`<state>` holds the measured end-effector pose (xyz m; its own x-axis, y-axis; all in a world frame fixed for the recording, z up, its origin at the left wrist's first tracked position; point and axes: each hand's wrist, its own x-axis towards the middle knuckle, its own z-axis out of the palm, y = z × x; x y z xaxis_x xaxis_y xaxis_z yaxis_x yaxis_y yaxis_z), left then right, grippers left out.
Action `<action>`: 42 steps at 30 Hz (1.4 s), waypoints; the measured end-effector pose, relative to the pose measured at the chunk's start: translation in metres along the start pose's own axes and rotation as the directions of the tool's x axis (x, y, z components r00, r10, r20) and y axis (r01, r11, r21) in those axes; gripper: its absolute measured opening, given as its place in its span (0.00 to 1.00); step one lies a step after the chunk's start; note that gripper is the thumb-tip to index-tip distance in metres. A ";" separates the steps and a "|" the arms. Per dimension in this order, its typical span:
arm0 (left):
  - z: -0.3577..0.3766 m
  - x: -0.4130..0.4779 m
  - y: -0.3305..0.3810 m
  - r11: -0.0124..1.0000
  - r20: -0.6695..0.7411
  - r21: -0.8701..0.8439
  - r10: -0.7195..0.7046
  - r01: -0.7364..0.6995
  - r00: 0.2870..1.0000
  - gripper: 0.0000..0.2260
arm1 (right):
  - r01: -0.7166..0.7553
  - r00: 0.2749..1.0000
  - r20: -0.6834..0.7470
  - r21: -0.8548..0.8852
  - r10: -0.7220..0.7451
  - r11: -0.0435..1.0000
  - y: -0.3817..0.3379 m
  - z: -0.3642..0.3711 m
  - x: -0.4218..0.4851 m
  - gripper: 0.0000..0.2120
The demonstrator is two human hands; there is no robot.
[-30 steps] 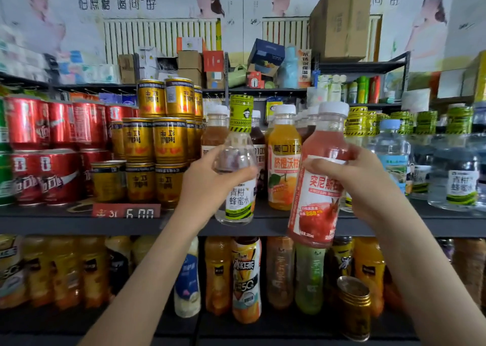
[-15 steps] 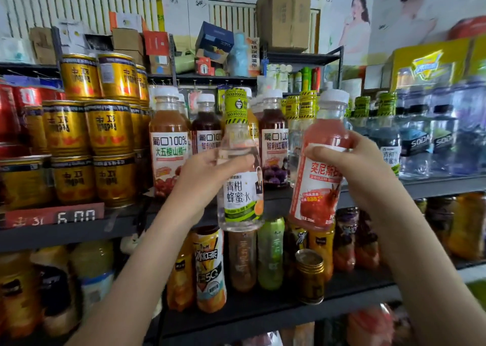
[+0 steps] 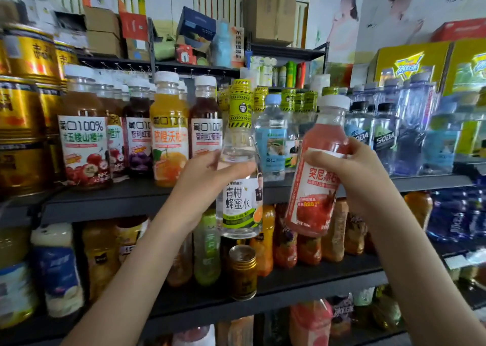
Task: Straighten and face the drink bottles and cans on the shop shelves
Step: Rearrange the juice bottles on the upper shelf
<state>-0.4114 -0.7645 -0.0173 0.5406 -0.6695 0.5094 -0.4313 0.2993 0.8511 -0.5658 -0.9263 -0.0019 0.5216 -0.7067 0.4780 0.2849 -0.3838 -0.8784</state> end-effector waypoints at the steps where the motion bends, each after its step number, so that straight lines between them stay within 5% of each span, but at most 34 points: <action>1: 0.011 0.002 0.001 1.000 -0.016 0.008 0.012 -0.012 1.000 0.05 | 0.010 1.000 -0.006 0.009 -0.010 1.000 0.000 -0.011 0.004 0.17; 8: 0.079 0.017 0.005 0.999 -0.222 0.021 0.048 -0.044 0.974 0.02 | 0.148 0.989 -0.037 0.048 -0.146 0.988 0.010 -0.061 0.041 0.26; 12: 0.098 0.023 0.006 1.000 -0.324 0.002 0.026 -0.027 0.946 0.24 | 0.223 0.973 -0.051 -0.014 -0.224 0.975 0.019 -0.051 0.065 0.40; 16: 0.100 0.027 0.011 0.999 -0.343 0.034 0.008 0.004 0.939 0.08 | 0.332 0.942 -0.026 -0.087 -0.336 0.939 0.027 -0.030 0.083 0.36; 22: 0.090 0.039 0.019 0.990 -0.304 0.125 -0.022 0.063 0.953 0.16 | 0.360 0.925 -0.088 -0.114 -0.370 0.926 0.039 -0.010 0.109 0.37; 26: 0.087 0.046 0.019 0.991 -0.303 0.124 -0.001 0.041 0.953 0.10 | 0.387 0.917 -0.004 -0.224 -0.398 0.894 0.053 -0.001 0.116 0.40; 30: 0.083 0.054 0.017 0.986 -0.266 0.162 0.019 0.026 0.964 0.32 | 0.476 0.874 0.057 -0.299 -0.483 0.827 0.068 0.007 0.115 0.38; 36: 0.085 0.064 0.001 0.991 -0.230 0.130 0.042 -0.012 0.972 0.18 | 0.530 0.831 0.088 -0.421 -0.549 0.736 0.075 0.002 0.119 0.39; 42: 0.088 0.065 -0.007 0.992 -0.190 0.119 0.056 -0.034 0.980 0.05 | 0.509 0.766 -0.156 -0.445 -0.624 0.737 0.037 -0.039 0.139 0.25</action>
<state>-0.4363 -0.8701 -0.0013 0.6429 -0.5101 0.5714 -0.5325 0.2386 0.8121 -0.5144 -1.0618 0.0316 0.0966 -0.3945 0.9138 0.1174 -0.9072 -0.4040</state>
